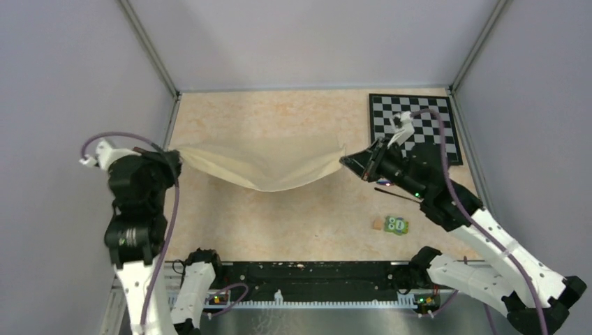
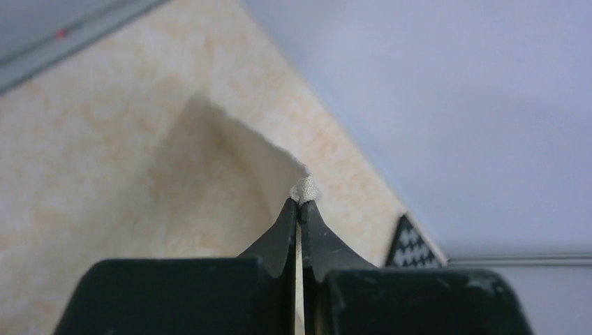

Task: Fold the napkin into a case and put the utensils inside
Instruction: Fold and flatten the napkin at the center of the board.

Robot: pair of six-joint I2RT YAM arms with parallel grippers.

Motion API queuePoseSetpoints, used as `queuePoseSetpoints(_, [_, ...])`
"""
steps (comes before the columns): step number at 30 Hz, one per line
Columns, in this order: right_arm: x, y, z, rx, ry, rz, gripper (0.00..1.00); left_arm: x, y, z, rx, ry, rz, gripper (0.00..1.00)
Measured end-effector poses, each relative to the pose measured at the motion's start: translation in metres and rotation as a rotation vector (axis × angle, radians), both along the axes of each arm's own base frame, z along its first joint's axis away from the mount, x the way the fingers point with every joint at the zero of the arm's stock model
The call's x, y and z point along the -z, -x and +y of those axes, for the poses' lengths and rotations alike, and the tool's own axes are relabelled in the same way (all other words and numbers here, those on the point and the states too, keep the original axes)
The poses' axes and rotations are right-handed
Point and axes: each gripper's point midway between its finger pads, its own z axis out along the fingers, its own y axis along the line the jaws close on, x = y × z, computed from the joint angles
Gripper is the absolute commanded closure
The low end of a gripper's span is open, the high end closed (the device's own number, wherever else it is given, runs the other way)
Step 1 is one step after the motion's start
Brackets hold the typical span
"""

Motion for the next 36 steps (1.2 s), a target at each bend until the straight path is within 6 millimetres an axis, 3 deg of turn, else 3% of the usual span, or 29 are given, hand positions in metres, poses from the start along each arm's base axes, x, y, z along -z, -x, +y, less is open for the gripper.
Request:
queuePoseSetpoints(5, [-0.130, 0.047, 0.003, -0.194, -0.207, -0.310, 1.00, -0.147, 0.081, 0.002, -0.049, -0.136, -0.404, 1.00])
queuePoseSetpoints(9, [-0.203, 0.078, -0.010, -0.264, -0.326, -0.484, 1.00, -0.222, 0.144, 0.003, -0.095, -0.220, -0.640, 1.00])
queuePoseSetpoints(11, [-0.223, 0.085, -0.016, -0.265, -0.359, -0.535, 1.00, -0.240, 0.157, 0.002, -0.103, -0.250, -0.702, 1.00])
queuePoseSetpoints(13, [-0.231, 0.080, -0.019, -0.224, -0.368, -0.544, 1.00, -0.244, 0.154, 0.003, -0.104, -0.265, -0.713, 1.00])
queuePoseSetpoints(16, [-0.221, 0.049, -0.018, -0.106, -0.334, -0.487, 1.00, -0.229, 0.120, 0.008, -0.099, -0.272, -0.657, 1.00])
queuePoseSetpoints(19, [-0.188, -0.002, -0.010, 0.019, -0.250, -0.382, 1.00, -0.192, 0.052, 0.017, -0.083, -0.265, -0.510, 1.00])
queuePoseSetpoints(22, [-0.141, -0.065, -0.014, 0.133, -0.184, -0.252, 1.00, -0.138, -0.033, 0.028, -0.059, -0.263, -0.333, 1.00])
queuePoseSetpoints(25, [-0.064, -0.128, -0.026, 0.230, -0.125, -0.066, 1.00, -0.061, -0.112, 0.027, 0.026, -0.238, -0.136, 1.00])
queuePoseSetpoints(26, [-0.032, -0.145, -0.030, 0.255, -0.101, 0.010, 1.00, -0.025, -0.143, 0.023, 0.073, -0.218, -0.048, 1.00])
queuePoseSetpoints(28, [0.022, -0.168, -0.038, 0.293, -0.060, 0.134, 1.00, 0.029, -0.186, 0.016, 0.146, -0.177, 0.072, 1.00])
queuePoseSetpoints(30, [0.066, -0.190, -0.045, 0.322, -0.025, 0.231, 1.00, 0.089, -0.220, 0.008, 0.215, -0.122, 0.194, 1.00])
queuePoseSetpoints(32, [0.094, -0.206, -0.051, 0.342, 0.008, 0.283, 1.00, 0.146, -0.242, -0.001, 0.271, -0.058, 0.300, 1.00])
queuePoseSetpoints(34, [0.119, -0.228, -0.056, 0.354, 0.054, 0.317, 1.00, 0.187, -0.256, -0.008, 0.313, -0.005, 0.375, 1.00])
queuePoseSetpoints(36, [0.132, -0.249, -0.057, 0.352, 0.085, 0.323, 1.00, 0.207, -0.268, -0.011, 0.340, 0.023, 0.404, 1.00])
